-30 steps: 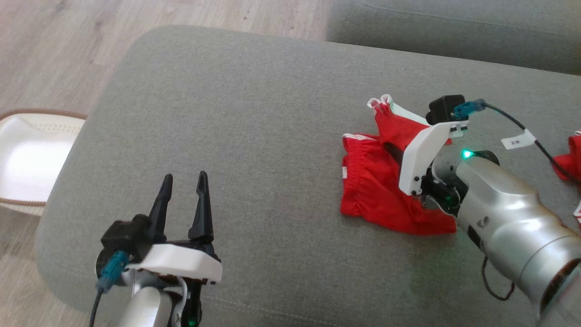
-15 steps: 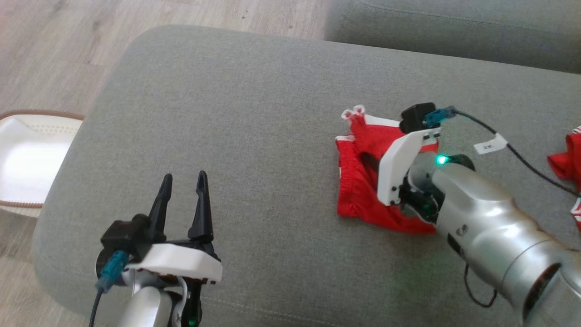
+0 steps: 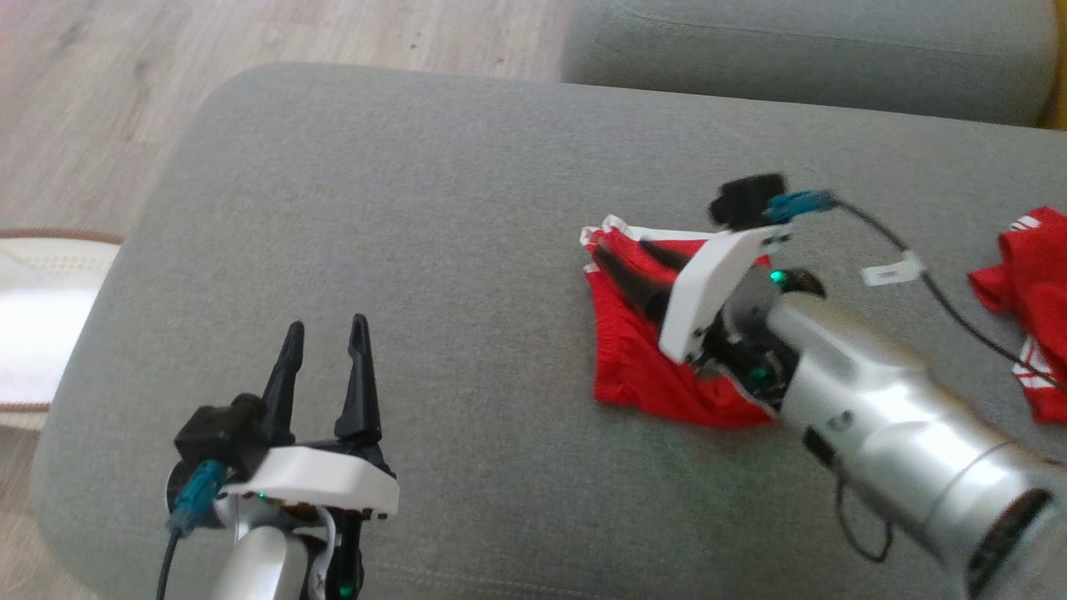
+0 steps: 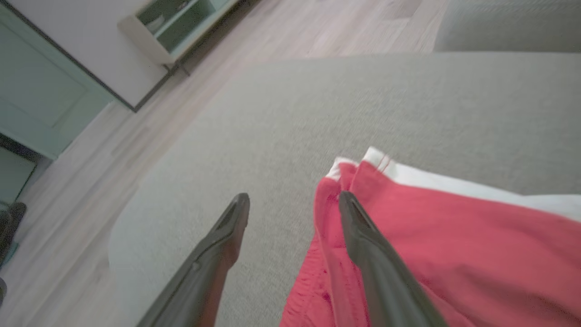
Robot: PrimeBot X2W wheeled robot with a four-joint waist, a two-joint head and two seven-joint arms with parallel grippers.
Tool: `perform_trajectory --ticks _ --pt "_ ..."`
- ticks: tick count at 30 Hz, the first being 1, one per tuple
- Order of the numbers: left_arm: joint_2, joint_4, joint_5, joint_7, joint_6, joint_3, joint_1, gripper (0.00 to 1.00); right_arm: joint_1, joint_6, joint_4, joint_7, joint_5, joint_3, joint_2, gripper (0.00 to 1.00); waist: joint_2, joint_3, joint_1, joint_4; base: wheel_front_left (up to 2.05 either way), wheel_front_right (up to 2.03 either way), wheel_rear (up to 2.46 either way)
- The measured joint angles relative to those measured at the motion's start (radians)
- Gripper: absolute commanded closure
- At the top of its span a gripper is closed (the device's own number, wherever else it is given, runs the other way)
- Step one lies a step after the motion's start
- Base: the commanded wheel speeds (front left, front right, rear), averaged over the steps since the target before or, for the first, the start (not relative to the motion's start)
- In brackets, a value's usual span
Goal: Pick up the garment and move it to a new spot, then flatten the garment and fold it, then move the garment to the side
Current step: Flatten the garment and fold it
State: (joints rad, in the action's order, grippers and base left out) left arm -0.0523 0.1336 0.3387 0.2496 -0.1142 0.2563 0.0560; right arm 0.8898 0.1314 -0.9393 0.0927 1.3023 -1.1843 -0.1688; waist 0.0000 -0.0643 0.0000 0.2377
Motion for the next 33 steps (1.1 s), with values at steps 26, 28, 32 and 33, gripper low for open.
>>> perform_trajectory --ticks 26,28,32,33 --pt "0.001 0.010 -0.005 0.000 0.018 0.001 -0.005 0.00 -0.167 0.000 -0.026 0.243 0.445 0.284 -0.139 1.00 0.0000 -0.009 0.0000 0.032 0.00 0.00 0.00" --pt "0.001 0.010 -0.005 0.000 0.017 0.001 -0.005 0.00 -0.174 0.000 -0.029 0.277 0.479 0.295 -0.116 1.00 0.0000 -0.012 0.0000 0.043 0.00 0.00 0.00" --pt "0.001 0.014 -0.005 0.000 0.017 0.000 -0.005 0.00 -0.211 0.000 0.001 0.324 0.528 0.310 -0.078 1.00 0.0000 -0.012 0.0000 0.052 0.00 0.00 0.00" --pt "0.001 0.016 -0.005 0.000 0.017 -0.002 -0.005 0.00 -0.225 0.000 0.014 0.334 0.537 0.311 -0.065 1.00 0.0000 -0.010 0.0000 0.053 0.00 0.00 0.00"
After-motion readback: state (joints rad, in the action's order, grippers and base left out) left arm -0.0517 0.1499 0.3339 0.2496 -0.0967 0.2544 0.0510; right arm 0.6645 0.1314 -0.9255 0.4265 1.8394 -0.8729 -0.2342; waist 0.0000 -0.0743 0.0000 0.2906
